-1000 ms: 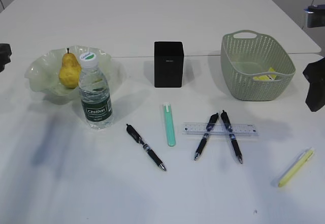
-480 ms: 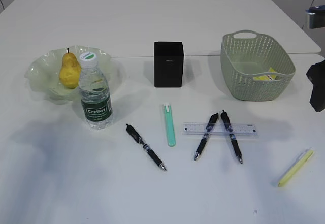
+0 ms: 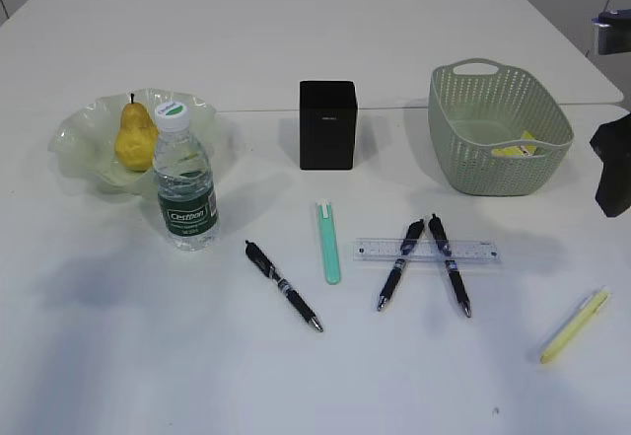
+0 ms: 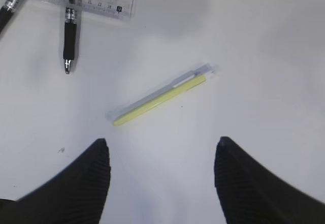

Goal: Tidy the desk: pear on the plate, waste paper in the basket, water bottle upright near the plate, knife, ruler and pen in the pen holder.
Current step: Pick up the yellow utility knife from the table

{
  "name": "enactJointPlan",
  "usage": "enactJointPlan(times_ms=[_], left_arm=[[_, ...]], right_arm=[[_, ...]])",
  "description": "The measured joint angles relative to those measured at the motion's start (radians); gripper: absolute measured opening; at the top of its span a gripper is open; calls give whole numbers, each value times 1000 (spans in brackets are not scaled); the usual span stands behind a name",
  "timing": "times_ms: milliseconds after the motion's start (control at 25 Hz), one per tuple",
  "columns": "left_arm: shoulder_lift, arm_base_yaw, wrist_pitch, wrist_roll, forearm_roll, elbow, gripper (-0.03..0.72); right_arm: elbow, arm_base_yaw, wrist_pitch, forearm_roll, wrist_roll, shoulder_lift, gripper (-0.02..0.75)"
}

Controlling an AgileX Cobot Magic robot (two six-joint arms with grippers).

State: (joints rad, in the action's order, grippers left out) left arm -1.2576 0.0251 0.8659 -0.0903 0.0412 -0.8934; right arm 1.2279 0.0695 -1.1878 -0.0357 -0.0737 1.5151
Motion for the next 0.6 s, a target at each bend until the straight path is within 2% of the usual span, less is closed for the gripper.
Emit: enactJointPlan(times_ms=[600], left_arm=[[37, 0, 134, 0, 62, -12, 510]], right_arm=[[0, 0, 0, 86, 0, 0, 476]])
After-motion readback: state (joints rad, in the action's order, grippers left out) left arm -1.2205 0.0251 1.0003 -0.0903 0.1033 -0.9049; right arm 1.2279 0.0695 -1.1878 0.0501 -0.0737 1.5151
